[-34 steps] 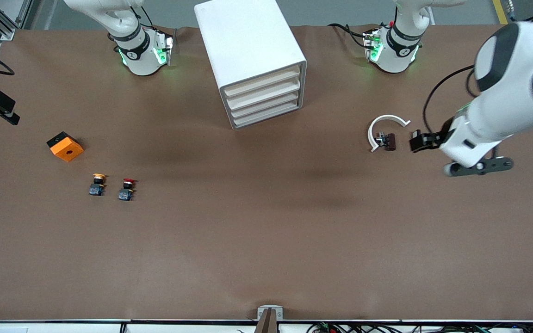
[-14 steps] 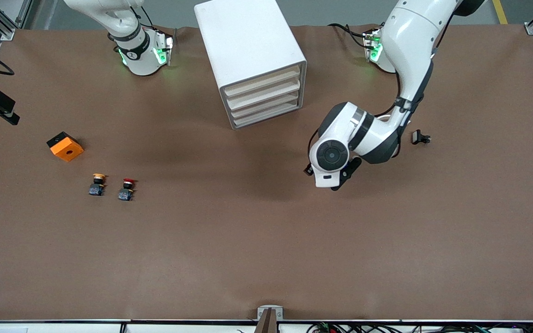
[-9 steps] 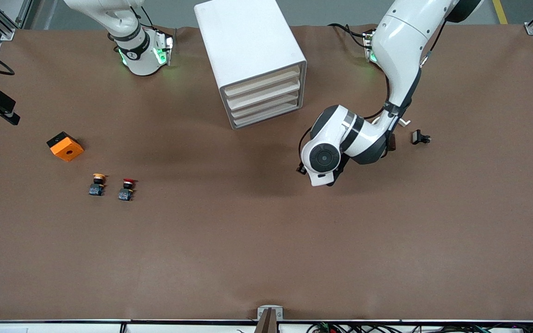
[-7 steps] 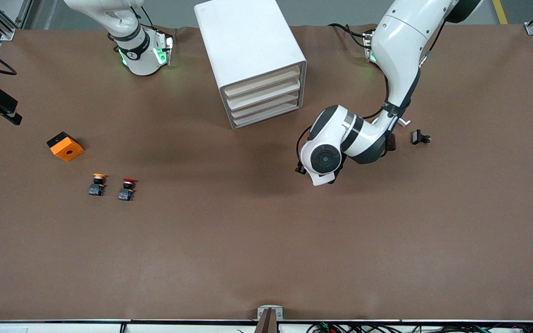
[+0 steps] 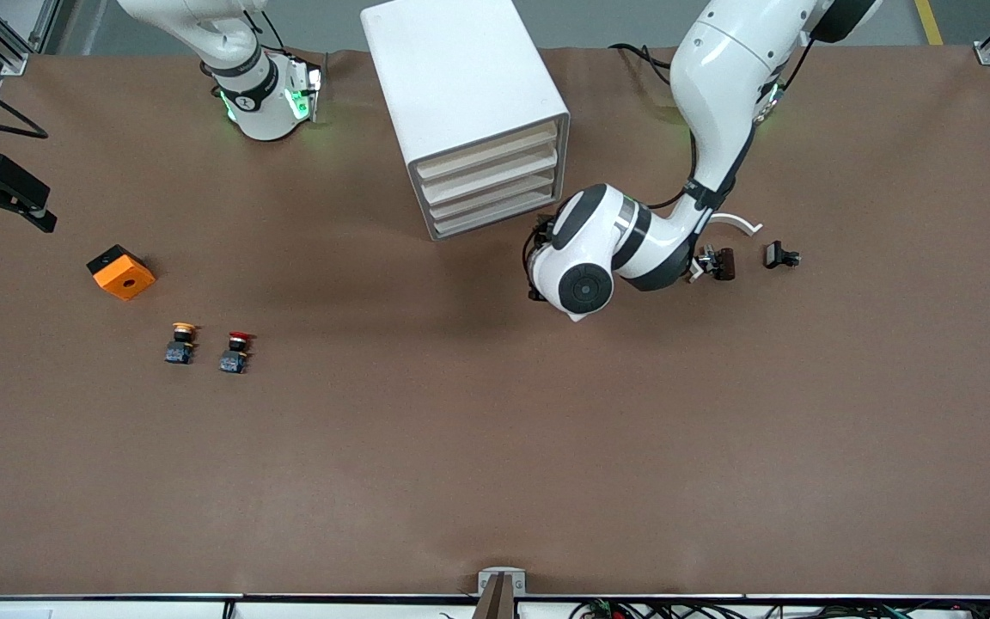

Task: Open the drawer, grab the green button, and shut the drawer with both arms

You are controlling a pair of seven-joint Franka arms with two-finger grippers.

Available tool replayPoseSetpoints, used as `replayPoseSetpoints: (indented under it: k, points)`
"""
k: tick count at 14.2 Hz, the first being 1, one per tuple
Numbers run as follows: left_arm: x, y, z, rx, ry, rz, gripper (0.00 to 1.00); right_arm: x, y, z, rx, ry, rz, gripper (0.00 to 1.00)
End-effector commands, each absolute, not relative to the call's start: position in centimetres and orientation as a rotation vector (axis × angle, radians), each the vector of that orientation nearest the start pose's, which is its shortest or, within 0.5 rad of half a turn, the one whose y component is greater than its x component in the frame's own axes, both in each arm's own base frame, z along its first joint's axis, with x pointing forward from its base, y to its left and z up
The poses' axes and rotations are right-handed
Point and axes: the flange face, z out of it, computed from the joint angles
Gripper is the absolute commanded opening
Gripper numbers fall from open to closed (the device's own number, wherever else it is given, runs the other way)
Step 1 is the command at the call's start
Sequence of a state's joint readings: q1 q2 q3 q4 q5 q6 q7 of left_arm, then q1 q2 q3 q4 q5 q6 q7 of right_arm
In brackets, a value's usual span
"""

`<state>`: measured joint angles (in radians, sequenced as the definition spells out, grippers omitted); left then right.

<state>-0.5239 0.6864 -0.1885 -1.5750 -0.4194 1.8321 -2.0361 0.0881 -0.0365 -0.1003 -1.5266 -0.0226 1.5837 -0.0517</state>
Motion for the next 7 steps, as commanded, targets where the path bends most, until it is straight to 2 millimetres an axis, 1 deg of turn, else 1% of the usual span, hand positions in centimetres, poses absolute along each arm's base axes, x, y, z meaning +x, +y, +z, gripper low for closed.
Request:
replayPoseSetpoints:
  k: [1,3,4,5,7]
  points:
    - [47.4,-44.1,20.7,-1.830,-1.862,0.898,1.00,55.1,0.1,66.7,-3.162,-0.068,-0.140,1.00]
    - [45.8,-45.4,19.5,-1.784,-1.840,0.917,1.00,55.2,1.3,66.5,-3.161,-0.100,-0.133,1.00]
    - [45.5,-45.4,18.3,-1.736,-1.849,0.924,1.00,55.4,1.6,66.1,-3.162,-0.108,-0.126,1.00]
    - [45.2,-45.5,17.7,-1.695,-1.859,0.952,1.00,55.4,1.6,66.1,-3.162,-0.108,-0.126,1.00]
    - [44.8,-45.9,16.4,-1.599,-1.876,1.066,1.00,55.4,1.6,66.1,-3.162,-0.108,-0.126,1.00]
